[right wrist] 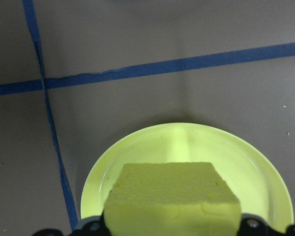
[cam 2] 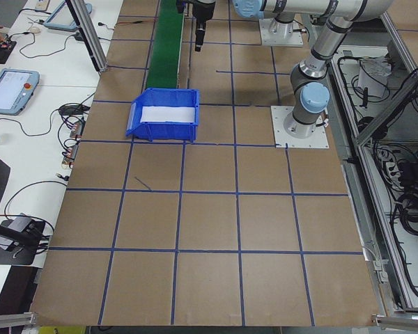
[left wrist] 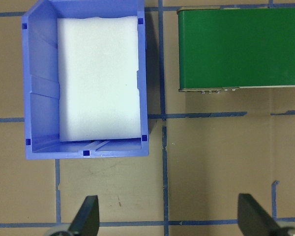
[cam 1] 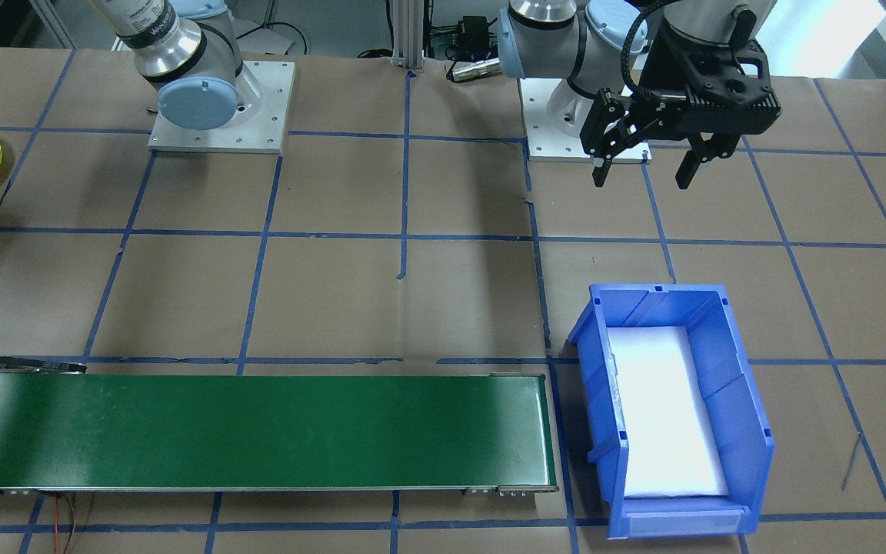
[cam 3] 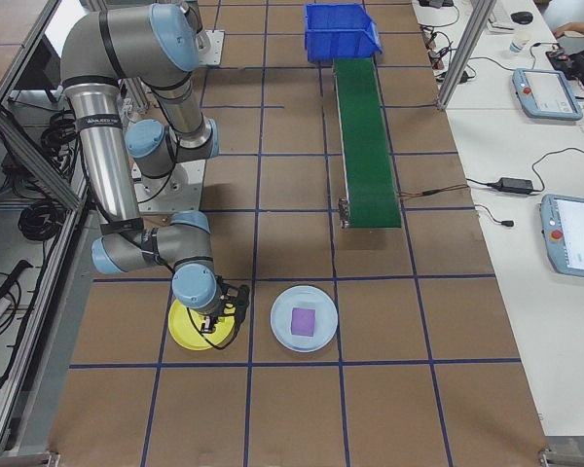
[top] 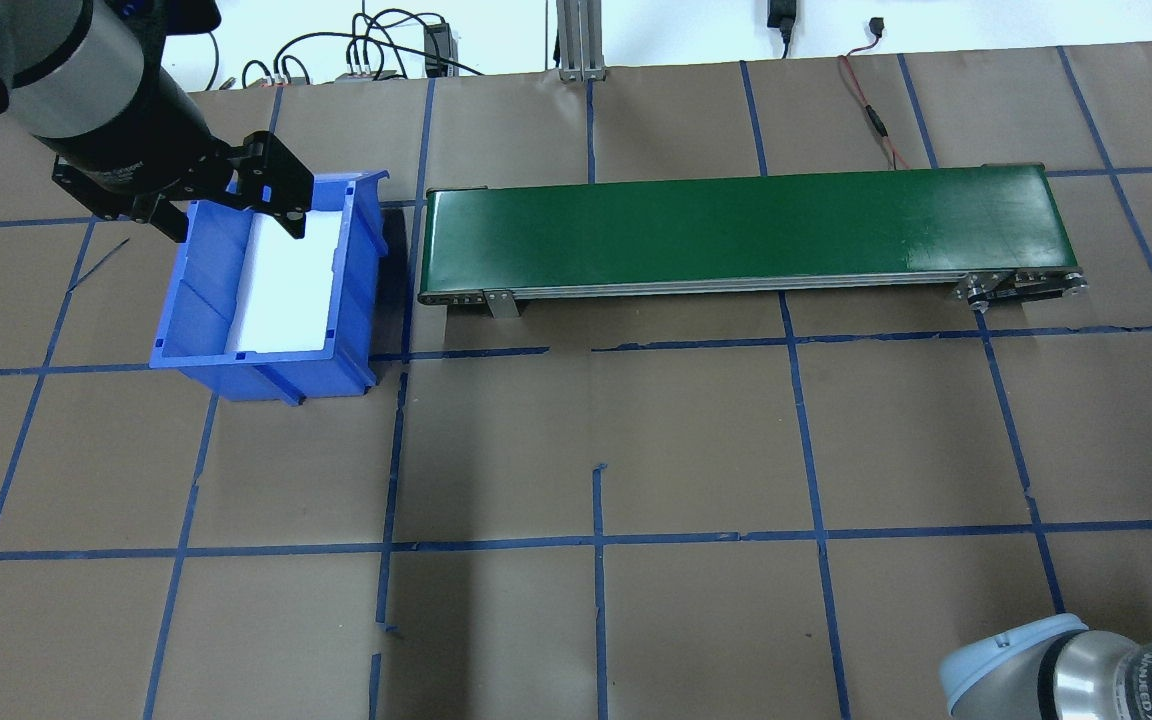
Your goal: Move block left to right into plate
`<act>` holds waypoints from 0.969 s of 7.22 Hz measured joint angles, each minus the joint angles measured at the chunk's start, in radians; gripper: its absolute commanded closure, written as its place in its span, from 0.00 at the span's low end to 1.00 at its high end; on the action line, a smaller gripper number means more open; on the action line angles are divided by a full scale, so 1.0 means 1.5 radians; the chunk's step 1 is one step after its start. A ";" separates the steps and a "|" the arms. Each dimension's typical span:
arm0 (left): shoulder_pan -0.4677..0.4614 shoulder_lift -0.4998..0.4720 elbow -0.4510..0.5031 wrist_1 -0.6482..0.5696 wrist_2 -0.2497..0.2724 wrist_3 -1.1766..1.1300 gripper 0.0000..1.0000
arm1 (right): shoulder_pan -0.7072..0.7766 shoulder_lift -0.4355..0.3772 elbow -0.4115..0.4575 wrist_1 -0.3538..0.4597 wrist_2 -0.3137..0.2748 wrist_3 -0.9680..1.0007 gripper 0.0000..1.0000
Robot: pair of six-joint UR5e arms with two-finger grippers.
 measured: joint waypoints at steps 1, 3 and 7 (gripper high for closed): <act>0.000 0.000 0.000 0.000 0.000 0.000 0.00 | 0.000 0.001 0.000 -0.001 0.000 -0.001 0.01; 0.000 0.000 0.000 0.000 0.000 0.000 0.00 | 0.001 -0.002 -0.002 0.000 0.000 0.000 0.00; 0.000 0.000 0.000 0.000 0.000 0.000 0.00 | 0.167 -0.071 -0.100 0.106 -0.010 0.157 0.00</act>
